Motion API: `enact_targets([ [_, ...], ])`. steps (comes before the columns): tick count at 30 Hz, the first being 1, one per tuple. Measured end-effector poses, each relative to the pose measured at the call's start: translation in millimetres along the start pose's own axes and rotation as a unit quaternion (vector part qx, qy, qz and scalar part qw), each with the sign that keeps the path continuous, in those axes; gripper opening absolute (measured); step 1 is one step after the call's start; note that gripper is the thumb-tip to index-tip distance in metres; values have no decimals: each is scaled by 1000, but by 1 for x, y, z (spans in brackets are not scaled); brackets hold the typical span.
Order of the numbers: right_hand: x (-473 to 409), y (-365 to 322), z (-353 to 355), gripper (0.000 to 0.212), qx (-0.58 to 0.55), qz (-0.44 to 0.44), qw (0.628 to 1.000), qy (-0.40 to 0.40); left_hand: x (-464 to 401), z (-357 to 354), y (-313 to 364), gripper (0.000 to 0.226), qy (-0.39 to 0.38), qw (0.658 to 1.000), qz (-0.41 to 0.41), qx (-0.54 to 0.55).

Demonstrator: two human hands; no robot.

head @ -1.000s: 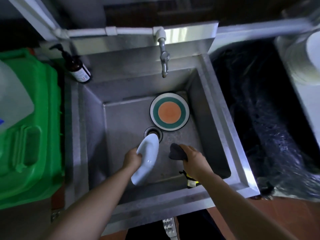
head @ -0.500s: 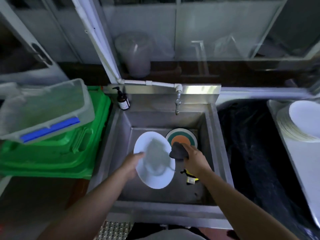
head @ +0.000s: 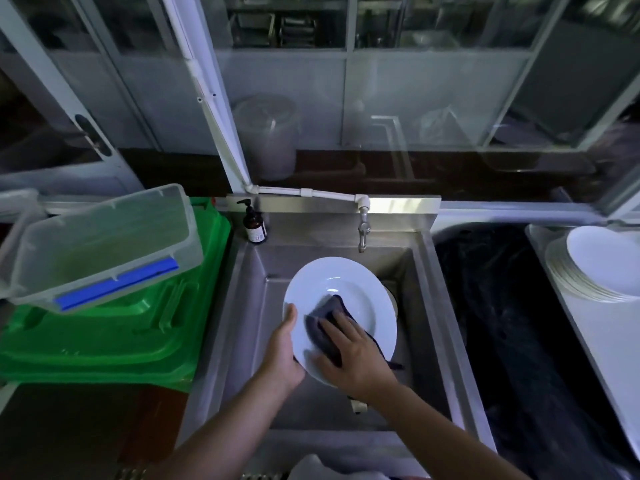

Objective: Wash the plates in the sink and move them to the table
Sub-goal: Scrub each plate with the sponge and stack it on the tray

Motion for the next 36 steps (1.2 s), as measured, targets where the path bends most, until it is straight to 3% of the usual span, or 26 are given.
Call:
enact_targets([
  [3,-3,6,0,78,-2,-32,999,-15,-3,4,3,65,-18,1000,16,1],
  [8,-14,-5,-2,58,-88,-70,994,-7,-5,-5,9,68,-45,998,37,-22],
  [12,-10,-21,10,64,-73,-23,997,27,-6,-5,11,70,-59,997,53,-6],
  [15,-7,-3,11,65,10,15,1000,20,-6,0,15,68,-60,996,55,-23],
  [19,-13,38,15,57,54,-103,993,-21,-8,2,24,61,-29,997,40,-64],
  [22,-20,20,1,52,-60,-132,989,-12,-9,-8,19,60,-28,997,42,-59],
  [25,-23,-3,-10,58,-164,-99,982,8,-14,-11,15,64,-15,998,41,-41],
  [28,-12,-3,-1,54,-113,-27,993,0,-16,-9,16,66,-29,998,48,-25],
  [31,-6,25,10,53,14,-21,1000,17,-16,-5,23,60,-32,998,42,-32],
  [33,-10,26,20,65,21,-65,997,31,-16,-11,25,57,-32,998,33,-40],
  [36,-24,2,4,53,-72,-131,989,-8,-17,-19,18,54,-16,998,35,-50],
])
Point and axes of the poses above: each hand's wrist, its own x-axis away from the middle knuckle, its own z-axis out of the back of the hand, y = z × x, the point moved 8 cm from there along -x, towards the middle knuckle, and after that the axes turned 11 degrees about -y, right-handed, at the moved point
